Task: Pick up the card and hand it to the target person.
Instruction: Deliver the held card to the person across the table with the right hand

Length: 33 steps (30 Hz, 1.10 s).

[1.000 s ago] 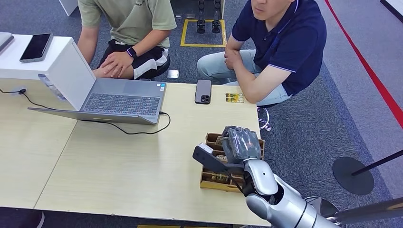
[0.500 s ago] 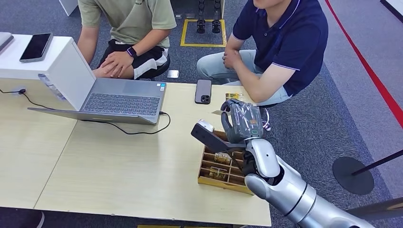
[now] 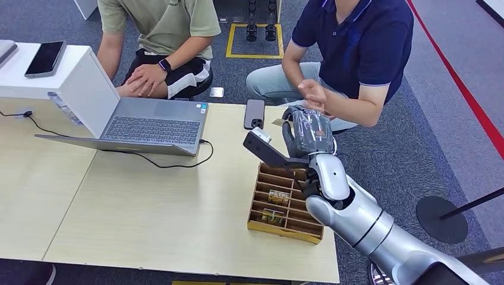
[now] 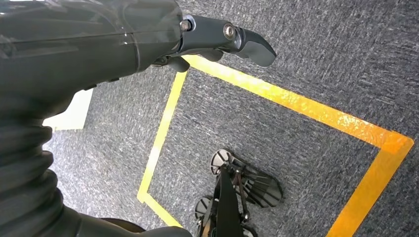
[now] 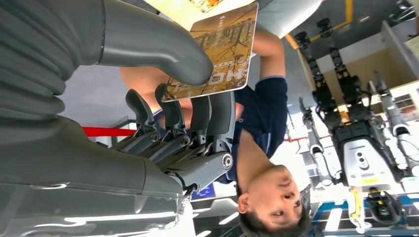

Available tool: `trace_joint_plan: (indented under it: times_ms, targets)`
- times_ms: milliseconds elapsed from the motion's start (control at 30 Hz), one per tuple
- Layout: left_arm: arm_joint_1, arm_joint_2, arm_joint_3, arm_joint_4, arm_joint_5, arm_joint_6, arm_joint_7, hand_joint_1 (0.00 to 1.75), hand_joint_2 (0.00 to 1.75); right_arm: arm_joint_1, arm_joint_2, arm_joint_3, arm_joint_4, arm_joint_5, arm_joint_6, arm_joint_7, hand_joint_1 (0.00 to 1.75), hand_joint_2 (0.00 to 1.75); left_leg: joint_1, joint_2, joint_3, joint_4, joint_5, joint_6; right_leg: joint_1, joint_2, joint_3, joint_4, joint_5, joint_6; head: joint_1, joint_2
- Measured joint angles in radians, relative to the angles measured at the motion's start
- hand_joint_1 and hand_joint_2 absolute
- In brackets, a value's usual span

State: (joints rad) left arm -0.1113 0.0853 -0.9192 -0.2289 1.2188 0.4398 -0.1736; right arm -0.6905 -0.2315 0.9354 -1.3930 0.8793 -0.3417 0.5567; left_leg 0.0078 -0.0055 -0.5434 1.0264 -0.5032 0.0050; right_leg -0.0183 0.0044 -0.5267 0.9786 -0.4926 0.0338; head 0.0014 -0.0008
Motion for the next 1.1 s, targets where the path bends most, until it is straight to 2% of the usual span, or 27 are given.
trace_joint_plan:
  times_ms: [567,700,800,933,1100]
  targets:
    - [-0.003,-0.002,-0.013,0.0,-0.002,0.0,-0.003,0.0,1.75,-0.012,0.007,0.0,0.068,-0.001,-0.005,0.006,1.33,1.75,0.0,0.0,0.0,0.0,0.0,0.0,0.0,0.0,0.0,0.0,0.0,0.0,0.0,0.0]
    - [-0.002,-0.002,-0.013,0.0,-0.002,0.0,-0.002,0.0,1.75,-0.013,0.007,0.0,0.07,0.003,-0.004,0.01,0.0,1.75,0.0,0.0,0.0,0.0,0.0,0.0,0.0,0.0,0.0,0.0,0.0,0.0,0.0,0.0]
    - [-0.002,-0.002,-0.013,0.0,-0.008,-0.002,0.001,0.0,1.75,-0.013,0.007,0.0,0.071,0.004,-0.003,0.012,0.0,1.75,0.0,0.0,0.0,0.0,0.0,0.0,0.0,0.0,0.0,0.0,0.0,0.0,0.0,0.0]
    - [-0.002,-0.002,-0.014,0.0,-0.012,0.004,-0.006,0.0,0.0,-0.013,0.007,0.0,0.072,0.006,-0.003,0.018,0.0,1.75,0.0,0.0,0.0,0.0,0.0,0.0,0.0,0.0,0.0,0.0,0.0,0.0,0.0,0.0]
    - [-0.002,-0.002,-0.014,0.0,-0.01,0.006,-0.007,0.0,0.0,-0.013,0.007,0.0,0.072,0.003,-0.005,0.02,0.0,1.75,0.0,0.0,0.0,0.0,0.0,0.0,0.0,0.0,0.0,0.0,0.0,0.0,0.0,0.0]
